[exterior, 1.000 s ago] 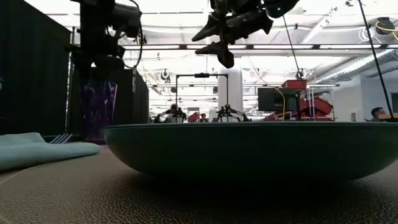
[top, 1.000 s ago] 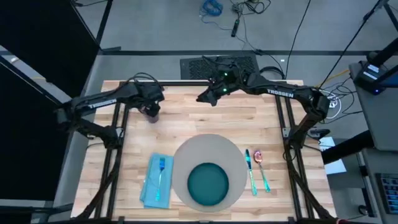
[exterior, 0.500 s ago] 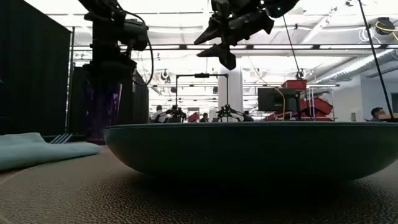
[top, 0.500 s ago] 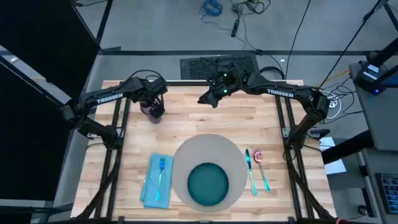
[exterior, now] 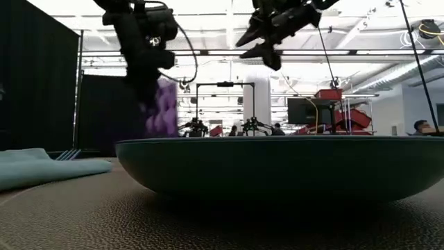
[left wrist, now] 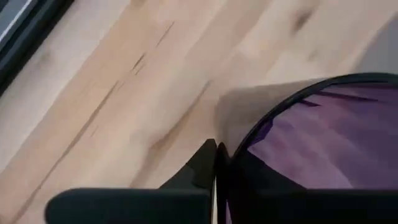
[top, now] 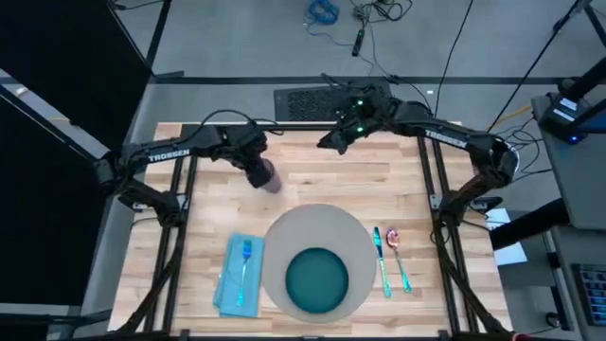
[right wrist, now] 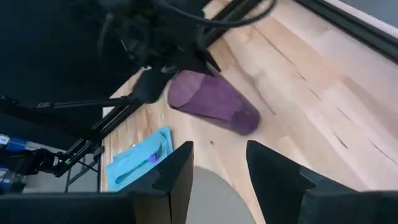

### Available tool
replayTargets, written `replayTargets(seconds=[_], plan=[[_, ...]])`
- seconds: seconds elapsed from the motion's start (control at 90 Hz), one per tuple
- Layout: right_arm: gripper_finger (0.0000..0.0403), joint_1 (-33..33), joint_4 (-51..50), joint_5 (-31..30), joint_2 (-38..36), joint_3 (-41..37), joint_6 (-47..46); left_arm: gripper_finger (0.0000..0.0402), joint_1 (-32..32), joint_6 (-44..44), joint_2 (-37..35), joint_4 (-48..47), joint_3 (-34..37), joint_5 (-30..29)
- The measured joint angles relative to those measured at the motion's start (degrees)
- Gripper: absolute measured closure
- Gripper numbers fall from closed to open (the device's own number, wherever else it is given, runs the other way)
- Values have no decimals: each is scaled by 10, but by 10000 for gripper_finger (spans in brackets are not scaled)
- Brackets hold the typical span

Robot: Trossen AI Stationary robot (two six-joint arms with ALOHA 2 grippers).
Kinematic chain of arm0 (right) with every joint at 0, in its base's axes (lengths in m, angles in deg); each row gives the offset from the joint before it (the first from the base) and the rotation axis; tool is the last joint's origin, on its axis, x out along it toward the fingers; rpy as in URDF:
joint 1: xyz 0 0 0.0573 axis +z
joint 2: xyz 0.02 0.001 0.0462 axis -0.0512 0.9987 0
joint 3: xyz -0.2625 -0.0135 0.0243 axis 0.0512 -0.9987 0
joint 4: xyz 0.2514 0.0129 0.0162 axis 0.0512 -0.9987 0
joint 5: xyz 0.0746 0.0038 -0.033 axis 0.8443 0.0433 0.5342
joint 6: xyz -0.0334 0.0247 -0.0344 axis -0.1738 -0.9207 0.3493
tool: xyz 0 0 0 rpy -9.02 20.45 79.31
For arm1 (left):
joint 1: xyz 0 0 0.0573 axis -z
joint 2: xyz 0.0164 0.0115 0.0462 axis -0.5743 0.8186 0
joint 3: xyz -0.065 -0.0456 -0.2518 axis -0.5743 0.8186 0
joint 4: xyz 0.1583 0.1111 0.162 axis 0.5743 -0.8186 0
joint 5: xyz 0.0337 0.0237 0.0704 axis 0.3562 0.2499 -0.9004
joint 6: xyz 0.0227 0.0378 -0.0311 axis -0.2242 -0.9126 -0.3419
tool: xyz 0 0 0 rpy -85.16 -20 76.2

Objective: Set table place
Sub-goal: Put the purple cup on the top of the gray mat

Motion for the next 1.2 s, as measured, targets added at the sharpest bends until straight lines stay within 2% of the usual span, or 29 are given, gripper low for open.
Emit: replayTargets(seconds=[0.167, 0.267, 0.367, 0.533, 0.678, 0.889, 1.2], plan=[[268, -2, -67, -40, -51, 0, 8, 400, 14, 0, 65, 4, -54, 23], [268, -2, -90, -49, -82, 0, 9, 401, 27, -14, 121, -5, -113, 43], [268, -2, -108, -64, -114, 0, 9, 401, 45, -35, 182, -41, -210, 59], [268, -3, -139, -94, -157, 0, 11, 401, 67, -89, 292, -186, -417, 57], [268, -3, -150, -103, -172, 0, 11, 401, 67, -106, 374, -287, -536, 24], [268, -1, -163, -103, -180, 0, 16, 402, 66, -119, 430, -297, -568, 20], [268, -1, -183, -104, -181, 0, 30, 401, 66, -115, 441, -302, -569, 31]])
